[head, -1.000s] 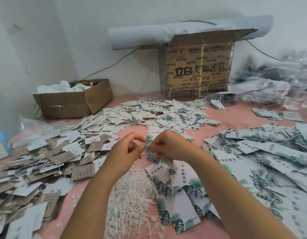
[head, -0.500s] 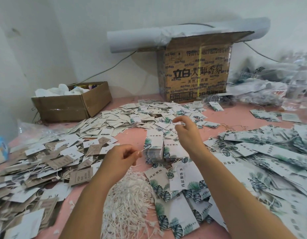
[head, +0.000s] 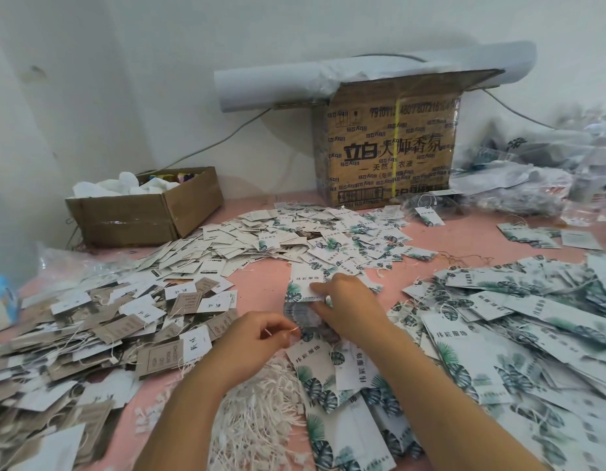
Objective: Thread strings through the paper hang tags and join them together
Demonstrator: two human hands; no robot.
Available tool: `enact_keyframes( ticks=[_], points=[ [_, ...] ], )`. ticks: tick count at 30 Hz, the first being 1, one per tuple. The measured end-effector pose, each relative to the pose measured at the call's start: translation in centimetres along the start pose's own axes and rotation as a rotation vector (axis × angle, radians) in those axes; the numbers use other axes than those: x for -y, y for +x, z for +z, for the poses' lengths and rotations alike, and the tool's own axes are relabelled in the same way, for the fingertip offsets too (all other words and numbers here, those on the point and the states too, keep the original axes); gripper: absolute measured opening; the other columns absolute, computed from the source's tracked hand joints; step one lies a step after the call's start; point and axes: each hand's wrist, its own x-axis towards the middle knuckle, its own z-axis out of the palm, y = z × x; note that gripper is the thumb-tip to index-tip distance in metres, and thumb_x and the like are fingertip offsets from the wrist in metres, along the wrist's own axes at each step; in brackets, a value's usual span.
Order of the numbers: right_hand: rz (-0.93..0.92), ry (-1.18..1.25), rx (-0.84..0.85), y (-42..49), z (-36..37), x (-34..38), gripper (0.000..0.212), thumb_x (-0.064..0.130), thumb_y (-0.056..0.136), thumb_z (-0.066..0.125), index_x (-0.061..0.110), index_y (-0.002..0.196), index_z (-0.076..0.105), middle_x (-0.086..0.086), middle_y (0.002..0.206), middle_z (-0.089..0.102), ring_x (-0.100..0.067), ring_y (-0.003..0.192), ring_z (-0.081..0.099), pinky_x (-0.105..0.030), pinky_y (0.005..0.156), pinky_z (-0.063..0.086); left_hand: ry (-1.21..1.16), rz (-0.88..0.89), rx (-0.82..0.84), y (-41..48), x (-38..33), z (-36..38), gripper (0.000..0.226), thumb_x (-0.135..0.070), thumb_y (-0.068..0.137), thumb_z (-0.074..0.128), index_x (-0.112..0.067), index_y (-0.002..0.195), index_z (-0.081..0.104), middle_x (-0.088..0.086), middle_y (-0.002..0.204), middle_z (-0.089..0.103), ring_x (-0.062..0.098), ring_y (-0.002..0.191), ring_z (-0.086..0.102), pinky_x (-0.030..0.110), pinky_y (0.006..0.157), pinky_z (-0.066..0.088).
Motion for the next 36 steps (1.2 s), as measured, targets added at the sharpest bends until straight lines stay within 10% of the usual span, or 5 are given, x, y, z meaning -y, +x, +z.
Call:
enact_keyframes(
  ticks=[17,24,28,32,36],
  points=[
    [-0.064,-0.050,0.018,-0.1,-1.2,0.6,0.036,0.032,0.100,0.032,0.014,0.117,0.059,0.000,0.080,0.067,-0.017,0.067,0.059,-0.024,0.059,0.047,0.016,0.031,-0.101,0.2,0.1,0.4,0.014,-0.032,0.094,0.051,-0.034,0.088,0.064,-0.017,0.095,0.059,-0.004,0.079,0.052,0.012,0.065,0.036],
    [-0.445,0.095,-0.207,-0.5,-2.2,1.2,0.028,0.030,0.097,0.046,0.026,0.116,0.065,0.000,0.051,0.060,-0.017,0.040,0.051,-0.020,0.045,0.038,-0.683,-0.241,-0.238,0.4,-0.8,-0.1,0.076,-0.074,0.073,0.017,-0.021,0.097,0.067,-0.002,0.093,0.073,0.017,0.089,0.063,0.032,0.072,0.042],
    [-0.527,0.100,-0.028,-0.8,-2.1,2.1,0.023,0.028,0.092,0.053,0.032,0.109,0.069,0.011,0.055,0.061,-0.002,0.043,0.045,-0.021,0.050,0.038,-0.820,-0.287,-0.296,0.5,-0.5,-0.3,0.032,-0.040,0.090,0.053,-0.011,0.089,0.065,0.005,0.076,0.068,0.019,0.074,0.061,0.031,0.065,0.044],
    [-0.252,0.251,0.087,-0.4,-2.1,1.5,0.027,0.029,0.087,0.056,0.031,0.112,0.066,0.017,0.050,0.043,0.006,0.042,0.044,-0.015,0.047,0.028,-0.692,-0.276,-0.365,0.5,0.0,0.1,0.010,-0.009,0.089,0.060,-0.010,0.081,0.065,0.004,0.072,0.064,0.018,0.070,0.054,0.029,0.062,0.044],
    [0.260,0.010,0.033,0.2,-1.9,-1.1,0.028,0.037,0.091,0.053,0.015,0.103,0.064,0.003,0.092,0.066,-0.013,0.078,0.061,-0.025,0.065,0.046,-0.661,-0.262,-0.359,0.5,0.0,0.1,0.010,-0.007,0.090,0.059,-0.010,0.085,0.067,-0.001,0.071,0.067,0.015,0.068,0.055,0.026,0.059,0.048]
  ],
)
